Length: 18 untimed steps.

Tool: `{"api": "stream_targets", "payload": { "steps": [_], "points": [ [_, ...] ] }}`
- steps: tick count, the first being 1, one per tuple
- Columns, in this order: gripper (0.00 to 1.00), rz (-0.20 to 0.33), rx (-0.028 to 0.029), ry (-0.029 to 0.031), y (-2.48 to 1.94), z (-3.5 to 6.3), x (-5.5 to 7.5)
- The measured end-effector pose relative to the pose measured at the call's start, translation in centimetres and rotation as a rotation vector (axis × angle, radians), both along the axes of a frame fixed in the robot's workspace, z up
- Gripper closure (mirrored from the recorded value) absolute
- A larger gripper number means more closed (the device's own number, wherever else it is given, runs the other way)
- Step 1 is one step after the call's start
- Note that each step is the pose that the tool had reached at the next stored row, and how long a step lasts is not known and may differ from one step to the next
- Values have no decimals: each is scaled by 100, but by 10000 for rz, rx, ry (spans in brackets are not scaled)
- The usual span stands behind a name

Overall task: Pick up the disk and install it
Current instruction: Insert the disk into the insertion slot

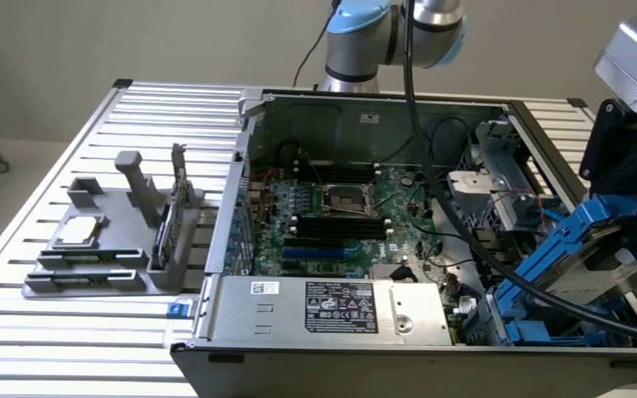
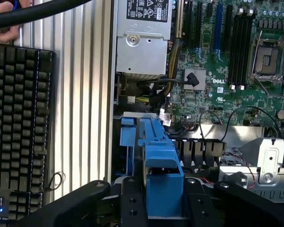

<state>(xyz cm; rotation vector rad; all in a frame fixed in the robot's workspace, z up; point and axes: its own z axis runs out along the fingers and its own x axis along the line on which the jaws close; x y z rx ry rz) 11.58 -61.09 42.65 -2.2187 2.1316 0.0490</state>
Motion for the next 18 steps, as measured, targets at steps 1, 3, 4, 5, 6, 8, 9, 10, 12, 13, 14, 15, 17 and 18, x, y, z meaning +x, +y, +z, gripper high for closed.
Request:
{"api": "stream_targets", "payload": {
  "steps": [1, 3, 4, 5, 6, 8, 9, 10, 12, 13, 14, 15, 17, 18],
  "points": [
    [67, -11, -18, 0, 0, 0, 0],
    [67, -33, -50, 0, 0, 0, 0],
    [67, -44, -63, 0, 0, 0, 0],
    [67, -54, -74, 0, 0, -1, 0],
    [67, -66, -80, 0, 0, -5, 0],
    [67, -75, -86, -3, 1, -22, 0],
    [67, -77, -87, -6, 1, -36, 0],
    [67, -77, -92, -12, 1, -47, 0],
    [67, -76, -90, -18, 1, -73, 1],
    [67, -77, -80, -22, 0, -88, 0],
    [67, -77, -82, -24, 0, -94, 0],
    [67, -77, -83, -25, 0, -94, 0],
    [67, -79, -83, -26, 0, -94, 1],
    [67, -78, -84, -26, 0, -93, 2]
  ]
}}
